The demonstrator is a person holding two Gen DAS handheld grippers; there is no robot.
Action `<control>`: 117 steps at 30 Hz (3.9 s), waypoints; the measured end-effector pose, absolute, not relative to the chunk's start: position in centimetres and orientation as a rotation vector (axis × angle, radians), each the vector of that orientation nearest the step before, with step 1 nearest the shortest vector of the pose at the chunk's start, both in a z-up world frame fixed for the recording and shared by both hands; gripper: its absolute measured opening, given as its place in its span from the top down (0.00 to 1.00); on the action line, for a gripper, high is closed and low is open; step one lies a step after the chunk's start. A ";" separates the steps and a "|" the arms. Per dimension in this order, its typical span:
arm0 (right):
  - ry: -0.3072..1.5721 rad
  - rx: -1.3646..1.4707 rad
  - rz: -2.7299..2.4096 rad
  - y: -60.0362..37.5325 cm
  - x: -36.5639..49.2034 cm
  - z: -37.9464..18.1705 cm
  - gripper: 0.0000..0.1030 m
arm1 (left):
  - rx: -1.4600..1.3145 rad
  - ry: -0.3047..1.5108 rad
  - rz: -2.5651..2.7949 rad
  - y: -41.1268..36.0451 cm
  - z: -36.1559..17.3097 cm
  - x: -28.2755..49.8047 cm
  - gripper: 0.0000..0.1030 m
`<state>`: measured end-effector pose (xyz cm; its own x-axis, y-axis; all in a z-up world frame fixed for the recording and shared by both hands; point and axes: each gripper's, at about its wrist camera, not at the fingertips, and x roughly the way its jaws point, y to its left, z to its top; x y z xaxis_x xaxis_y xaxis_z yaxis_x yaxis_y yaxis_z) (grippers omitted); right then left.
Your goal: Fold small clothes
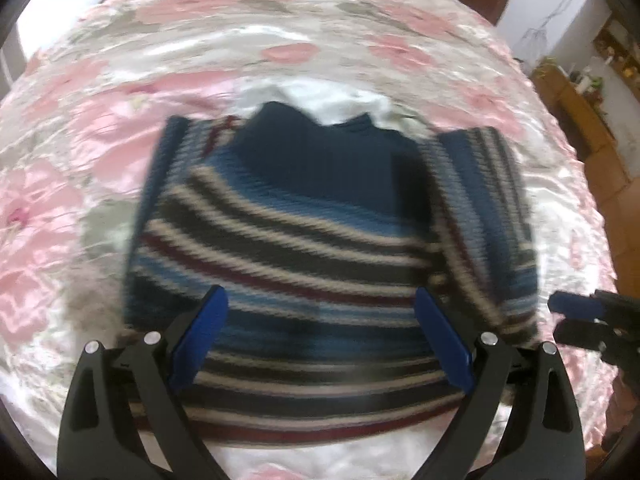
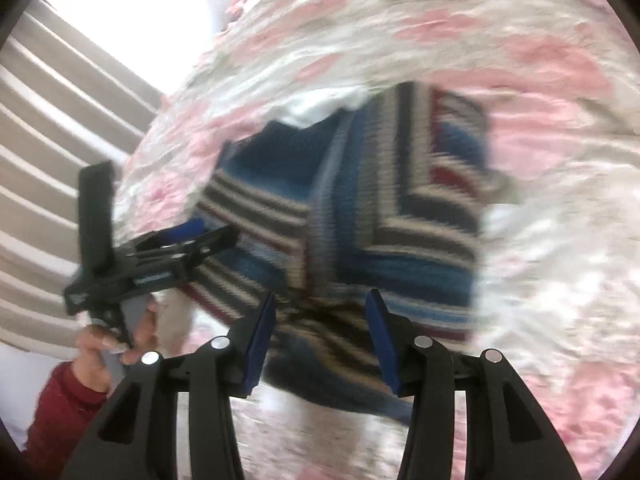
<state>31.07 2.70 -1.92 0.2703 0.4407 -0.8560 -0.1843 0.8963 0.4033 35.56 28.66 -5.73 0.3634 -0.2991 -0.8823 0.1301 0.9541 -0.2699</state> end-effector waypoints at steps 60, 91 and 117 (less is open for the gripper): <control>1.316 0.309 0.304 -5.8 26.4 -9.4 0.53 | -0.273 1.134 -0.469 24.2 -3.1 34.7 0.75; 1.341 0.194 0.353 -1.4 26.9 -10.4 0.51 | -0.286 1.252 -0.477 31.8 -8.4 34.3 0.25; 1.334 0.240 0.364 -1.8 26.5 -10.9 0.48 | -0.398 1.290 -0.520 30.6 -8.2 34.1 0.77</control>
